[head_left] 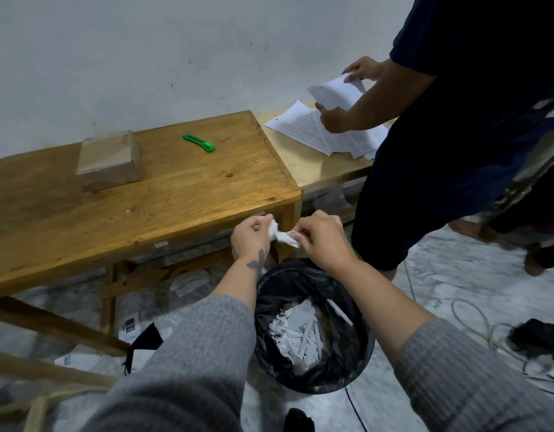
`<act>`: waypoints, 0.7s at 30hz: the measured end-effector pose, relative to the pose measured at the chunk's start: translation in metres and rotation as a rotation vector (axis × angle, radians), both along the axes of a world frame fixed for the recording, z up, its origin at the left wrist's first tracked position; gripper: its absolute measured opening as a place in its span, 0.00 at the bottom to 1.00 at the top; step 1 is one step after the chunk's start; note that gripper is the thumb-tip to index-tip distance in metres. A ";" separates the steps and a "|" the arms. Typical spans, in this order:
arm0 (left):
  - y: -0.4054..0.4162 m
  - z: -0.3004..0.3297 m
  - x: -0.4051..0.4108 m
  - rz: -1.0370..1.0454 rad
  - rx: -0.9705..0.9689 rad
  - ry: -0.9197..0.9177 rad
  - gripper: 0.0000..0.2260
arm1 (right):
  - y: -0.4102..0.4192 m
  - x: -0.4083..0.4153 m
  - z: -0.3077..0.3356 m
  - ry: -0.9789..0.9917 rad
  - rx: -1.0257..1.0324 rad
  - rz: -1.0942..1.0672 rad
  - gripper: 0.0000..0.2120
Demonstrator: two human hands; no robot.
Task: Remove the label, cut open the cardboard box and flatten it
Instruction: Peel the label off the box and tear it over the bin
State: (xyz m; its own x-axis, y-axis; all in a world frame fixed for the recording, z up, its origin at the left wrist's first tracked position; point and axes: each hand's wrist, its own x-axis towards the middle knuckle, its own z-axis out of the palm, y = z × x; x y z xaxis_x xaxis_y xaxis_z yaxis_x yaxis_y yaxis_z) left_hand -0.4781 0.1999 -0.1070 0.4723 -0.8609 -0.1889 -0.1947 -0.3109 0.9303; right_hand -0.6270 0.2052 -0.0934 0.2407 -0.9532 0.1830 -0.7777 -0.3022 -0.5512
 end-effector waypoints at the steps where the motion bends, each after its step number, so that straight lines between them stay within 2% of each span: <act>1: 0.001 -0.001 0.006 0.068 0.023 0.005 0.09 | 0.004 -0.007 -0.001 -0.008 -0.013 -0.020 0.06; 3: 0.003 -0.010 0.021 0.106 0.039 -0.015 0.09 | 0.009 -0.025 -0.002 -0.027 -0.007 -0.062 0.06; 6: 0.005 -0.016 0.016 -0.081 0.058 -0.121 0.09 | 0.011 -0.037 -0.005 -0.028 0.081 -0.059 0.07; 9: 0.008 -0.021 -0.010 -0.276 0.045 -0.127 0.09 | 0.012 -0.032 -0.010 0.001 0.111 -0.034 0.09; 15: 0.018 -0.029 -0.035 -0.476 0.126 0.029 0.16 | 0.017 -0.041 -0.025 0.098 0.169 -0.191 0.13; 17: 0.020 -0.036 -0.039 -0.486 0.202 0.095 0.17 | 0.018 -0.042 -0.033 0.133 0.195 -0.234 0.12; 19: 0.022 -0.042 -0.043 -0.474 0.231 0.159 0.13 | 0.020 -0.043 -0.040 0.135 0.226 -0.254 0.11; 21: 0.024 -0.044 -0.046 -0.468 0.259 0.168 0.19 | 0.021 -0.043 -0.046 0.068 0.266 -0.249 0.11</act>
State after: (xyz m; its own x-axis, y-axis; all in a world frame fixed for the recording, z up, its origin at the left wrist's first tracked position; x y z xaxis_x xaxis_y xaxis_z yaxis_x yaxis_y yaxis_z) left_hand -0.5244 0.2234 -0.1514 -0.0037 -0.8871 -0.4616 -0.2223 -0.4493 0.8653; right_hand -0.6704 0.2263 -0.1394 -0.0016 -0.9962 -0.0873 -0.8470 0.0477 -0.5294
